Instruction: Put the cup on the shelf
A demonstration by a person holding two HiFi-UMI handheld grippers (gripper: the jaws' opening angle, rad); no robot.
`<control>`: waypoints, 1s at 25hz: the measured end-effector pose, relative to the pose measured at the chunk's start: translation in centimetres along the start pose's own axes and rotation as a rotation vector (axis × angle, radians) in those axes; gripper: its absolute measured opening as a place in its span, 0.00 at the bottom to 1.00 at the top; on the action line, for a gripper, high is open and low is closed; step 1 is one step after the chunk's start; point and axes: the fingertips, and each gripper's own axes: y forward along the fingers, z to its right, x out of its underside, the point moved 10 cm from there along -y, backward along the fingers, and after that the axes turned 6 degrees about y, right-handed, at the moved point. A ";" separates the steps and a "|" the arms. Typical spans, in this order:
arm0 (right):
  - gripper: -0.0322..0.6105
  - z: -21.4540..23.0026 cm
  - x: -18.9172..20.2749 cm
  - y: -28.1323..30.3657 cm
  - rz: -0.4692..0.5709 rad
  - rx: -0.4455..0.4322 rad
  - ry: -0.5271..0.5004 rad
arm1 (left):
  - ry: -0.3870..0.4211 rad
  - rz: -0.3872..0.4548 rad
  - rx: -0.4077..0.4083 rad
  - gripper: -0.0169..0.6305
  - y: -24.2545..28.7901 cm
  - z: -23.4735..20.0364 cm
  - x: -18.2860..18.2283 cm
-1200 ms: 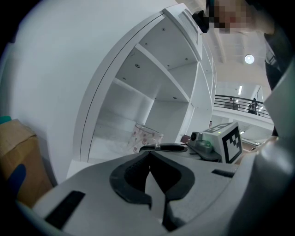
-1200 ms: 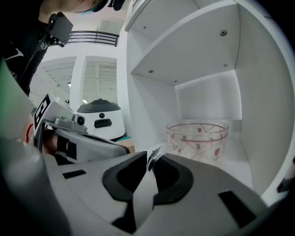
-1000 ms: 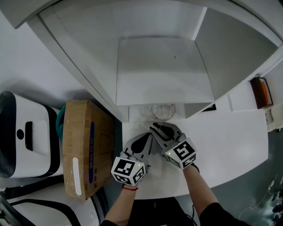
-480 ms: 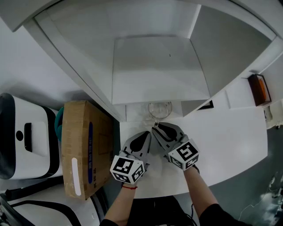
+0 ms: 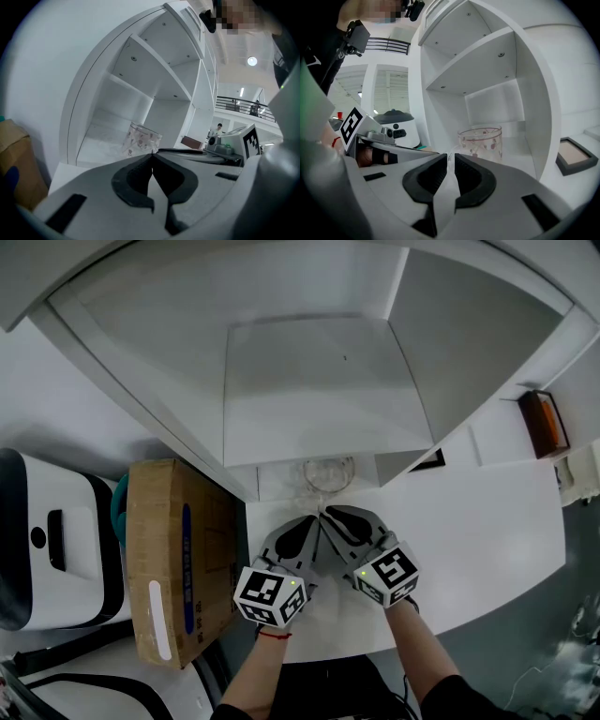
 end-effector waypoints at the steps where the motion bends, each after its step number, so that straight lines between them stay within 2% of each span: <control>1: 0.12 0.0 0.0 0.0 0.000 0.001 -0.002 | 0.000 -0.001 -0.001 0.04 0.1 0.0 0.0; 25: 0.12 2.0 -1.0 1.3 -0.004 0.046 0.039 | 0.024 -0.008 0.001 0.04 2.7 -1.3 -1.4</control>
